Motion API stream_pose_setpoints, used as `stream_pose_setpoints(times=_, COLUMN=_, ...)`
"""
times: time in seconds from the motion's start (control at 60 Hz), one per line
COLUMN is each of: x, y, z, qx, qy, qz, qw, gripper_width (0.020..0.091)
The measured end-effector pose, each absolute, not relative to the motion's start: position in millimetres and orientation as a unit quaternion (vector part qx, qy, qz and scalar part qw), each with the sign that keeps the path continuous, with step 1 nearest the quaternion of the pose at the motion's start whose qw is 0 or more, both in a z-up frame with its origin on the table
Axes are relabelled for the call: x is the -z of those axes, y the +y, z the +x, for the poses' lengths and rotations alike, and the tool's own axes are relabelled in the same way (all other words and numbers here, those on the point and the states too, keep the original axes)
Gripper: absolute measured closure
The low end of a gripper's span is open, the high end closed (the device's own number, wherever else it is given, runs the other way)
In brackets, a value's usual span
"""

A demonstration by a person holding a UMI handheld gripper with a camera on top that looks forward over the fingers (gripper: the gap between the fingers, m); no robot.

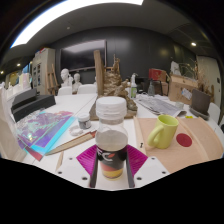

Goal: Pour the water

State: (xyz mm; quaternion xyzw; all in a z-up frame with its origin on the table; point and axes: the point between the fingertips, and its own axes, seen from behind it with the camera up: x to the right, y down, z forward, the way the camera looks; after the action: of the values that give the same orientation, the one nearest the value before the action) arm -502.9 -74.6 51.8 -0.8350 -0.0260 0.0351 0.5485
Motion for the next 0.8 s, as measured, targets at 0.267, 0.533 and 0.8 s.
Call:
stream_pose_setpoints(times=0.267, x=-51, y=-70, z=-508, qx=-0.025, qy=-0.052, qz=-0.835, qw=0.547, gripper_width=0.0847)
stream_pose_setpoints(times=0.533, x=-97, y=-49, z=-512, qx=-0.084, qy=0.005, qz=-0.819, qw=0.567, gripper_width=0.0849)
stream_pose_setpoints(times=0.8, x=-194, y=9, z=-483, qx=-0.330, qy=0.238, qz=-0.721, qw=0.561, gripper_width=0.0852)
